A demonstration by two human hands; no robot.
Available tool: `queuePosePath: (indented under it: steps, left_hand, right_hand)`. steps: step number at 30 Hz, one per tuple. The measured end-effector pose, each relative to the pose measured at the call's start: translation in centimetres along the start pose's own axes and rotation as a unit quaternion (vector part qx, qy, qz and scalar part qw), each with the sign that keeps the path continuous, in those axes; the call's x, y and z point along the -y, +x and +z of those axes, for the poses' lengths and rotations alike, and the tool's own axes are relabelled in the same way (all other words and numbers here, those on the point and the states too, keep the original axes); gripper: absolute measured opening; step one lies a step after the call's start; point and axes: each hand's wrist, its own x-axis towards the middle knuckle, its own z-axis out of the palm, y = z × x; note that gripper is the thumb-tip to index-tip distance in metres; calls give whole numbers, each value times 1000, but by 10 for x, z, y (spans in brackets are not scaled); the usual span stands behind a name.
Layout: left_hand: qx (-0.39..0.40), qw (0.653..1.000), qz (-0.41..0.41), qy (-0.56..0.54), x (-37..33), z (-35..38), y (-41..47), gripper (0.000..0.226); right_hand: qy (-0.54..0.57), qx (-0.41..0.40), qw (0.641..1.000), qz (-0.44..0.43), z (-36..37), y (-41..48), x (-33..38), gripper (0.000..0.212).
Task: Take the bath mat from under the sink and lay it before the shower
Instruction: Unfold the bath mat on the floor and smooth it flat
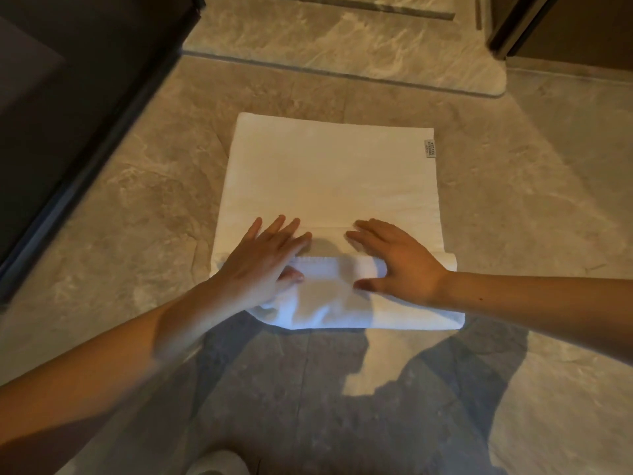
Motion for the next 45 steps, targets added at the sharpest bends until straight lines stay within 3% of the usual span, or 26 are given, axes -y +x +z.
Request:
queuePosePath:
  steps: [2,6,22,25,31,35,40,42,45]
  left_hand:
    - [39,999,-11,27,6,6,3,78]
    - [83,996,-3,35,15,5,16,81]
    - [90,996,19,22,65,-35,143,79]
    - [65,997,21,-20,66,-37,139,75]
    - [-61,997,34,-32,63,-42,101,54]
    - [-105,992,30,-65,56,-36,85,30]
    - [-158,984,43,-64,48,-43,76,18]
    - [-159,986,29,-51,45,-44,71,21]
    - [-121,992,-22,-22,45,-43,70,31]
  right_hand:
    - [-53,45,997,19,4,0,-9,96]
    - [-77,61,995,16,6,6,-22,96]
    - [-47,62,996,54,-67,95,-85,98]
    - [-36,43,997,62,-68,93,-79,92]
    - [18,-64,998,10,-53,65,-58,46]
    - [78,-105,991,18,-52,48,-49,31]
    - [21,-131,991,-17,-57,39,-47,16]
    - [7,-109,994,-10,-58,37,-47,15]
    - [-24,-79,996,36,-56,38,-48,34]
